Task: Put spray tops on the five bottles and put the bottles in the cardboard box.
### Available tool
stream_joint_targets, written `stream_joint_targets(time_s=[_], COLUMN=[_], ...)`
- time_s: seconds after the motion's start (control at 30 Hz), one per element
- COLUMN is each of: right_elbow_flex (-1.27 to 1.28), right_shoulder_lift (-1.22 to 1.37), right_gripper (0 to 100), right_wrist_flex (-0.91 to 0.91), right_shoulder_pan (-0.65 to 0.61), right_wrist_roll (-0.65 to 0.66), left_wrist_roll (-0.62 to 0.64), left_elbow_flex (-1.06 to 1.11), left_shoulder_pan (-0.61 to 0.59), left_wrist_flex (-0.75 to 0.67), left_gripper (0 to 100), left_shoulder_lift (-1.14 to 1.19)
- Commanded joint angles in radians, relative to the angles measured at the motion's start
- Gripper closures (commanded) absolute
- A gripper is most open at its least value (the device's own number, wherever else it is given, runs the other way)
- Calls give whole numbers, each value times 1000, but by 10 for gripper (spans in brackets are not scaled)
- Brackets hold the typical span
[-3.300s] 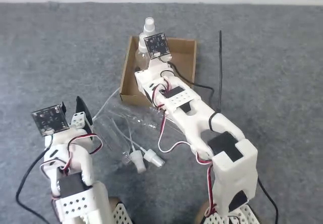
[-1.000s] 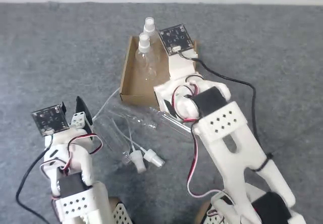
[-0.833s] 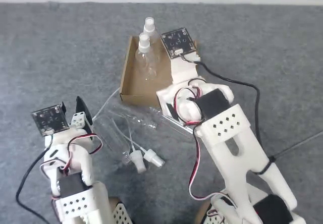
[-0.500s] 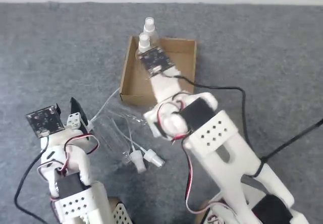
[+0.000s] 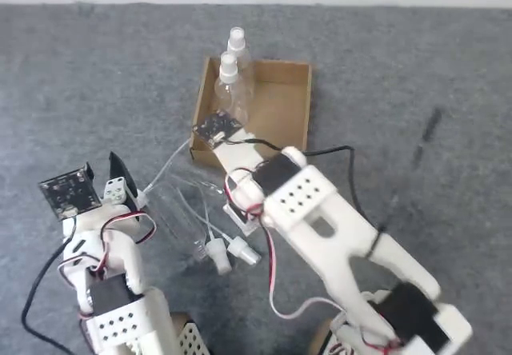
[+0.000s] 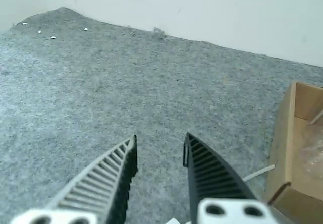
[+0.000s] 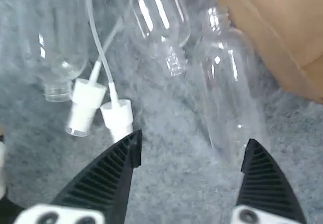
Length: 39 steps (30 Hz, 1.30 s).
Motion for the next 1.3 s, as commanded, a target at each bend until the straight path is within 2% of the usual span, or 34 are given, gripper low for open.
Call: stream_joint_targets(time_s=[0.0, 0.47, 0.67, 0.8, 1.2, 1.27], right_elbow_flex=[-117, -290, -288, -285, -288, -288], right_shoulder_lift=[58, 367, 398, 390, 389, 389], right_gripper=[723, 725, 852, 888, 887, 858], right_wrist_flex=[-18, -18, -18, 4, 203, 223], right_shoulder_pan=[42, 143, 159, 159, 151, 151], right_wrist_roll=[60, 144, 146, 146, 146, 146], left_wrist_roll=[11, 11, 11, 11, 11, 11], left_elbow_flex=[-19, -19, -19, -19, -19, -19], left_shoulder_pan=[-3, -3, -3, -3, -3, -3], left_wrist_flex=[-32, -32, -32, -32, -31, -31], left_gripper=[856, 856, 856, 856, 856, 856], left_shoulder_lift=[-12, -12, -12, -12, -12, -12])
